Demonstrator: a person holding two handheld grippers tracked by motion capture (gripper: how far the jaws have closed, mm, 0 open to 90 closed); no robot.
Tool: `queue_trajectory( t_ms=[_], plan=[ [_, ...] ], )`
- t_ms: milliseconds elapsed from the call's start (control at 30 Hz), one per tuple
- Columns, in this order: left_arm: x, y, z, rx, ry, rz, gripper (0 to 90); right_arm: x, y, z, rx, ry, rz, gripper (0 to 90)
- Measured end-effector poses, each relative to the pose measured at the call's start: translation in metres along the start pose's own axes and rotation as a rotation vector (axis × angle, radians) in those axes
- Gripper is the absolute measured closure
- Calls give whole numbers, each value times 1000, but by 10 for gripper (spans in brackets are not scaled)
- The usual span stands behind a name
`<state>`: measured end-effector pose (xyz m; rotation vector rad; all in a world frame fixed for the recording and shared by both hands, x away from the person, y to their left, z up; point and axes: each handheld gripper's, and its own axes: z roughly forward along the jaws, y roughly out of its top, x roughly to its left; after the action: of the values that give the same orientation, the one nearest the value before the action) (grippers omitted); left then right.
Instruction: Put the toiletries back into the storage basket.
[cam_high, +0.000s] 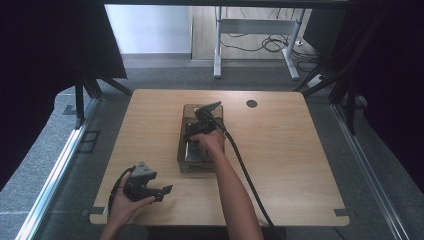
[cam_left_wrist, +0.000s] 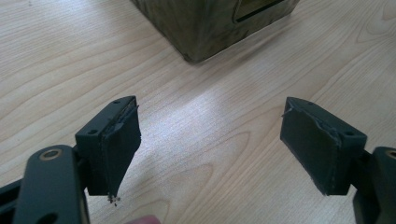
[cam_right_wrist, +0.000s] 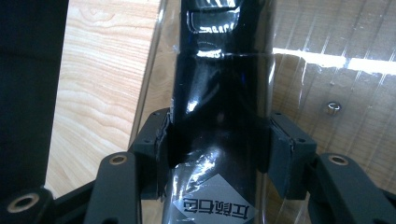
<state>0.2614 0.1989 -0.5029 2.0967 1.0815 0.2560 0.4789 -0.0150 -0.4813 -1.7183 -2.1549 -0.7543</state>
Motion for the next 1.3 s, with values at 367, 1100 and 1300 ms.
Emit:
queue_trajectory(
  t_ms=[367,1100,1300],
  plan=[
    [0,0,0,1,1,3,204,-8,-4,13,2,-1,41,464],
    [-1,0,2,12,2,7,204,-1,-10,6,-21,-49,7,410],
    [-1,0,3,13,4,9,204,5,-11,-5,-42,-32,-16,409]
  ],
)
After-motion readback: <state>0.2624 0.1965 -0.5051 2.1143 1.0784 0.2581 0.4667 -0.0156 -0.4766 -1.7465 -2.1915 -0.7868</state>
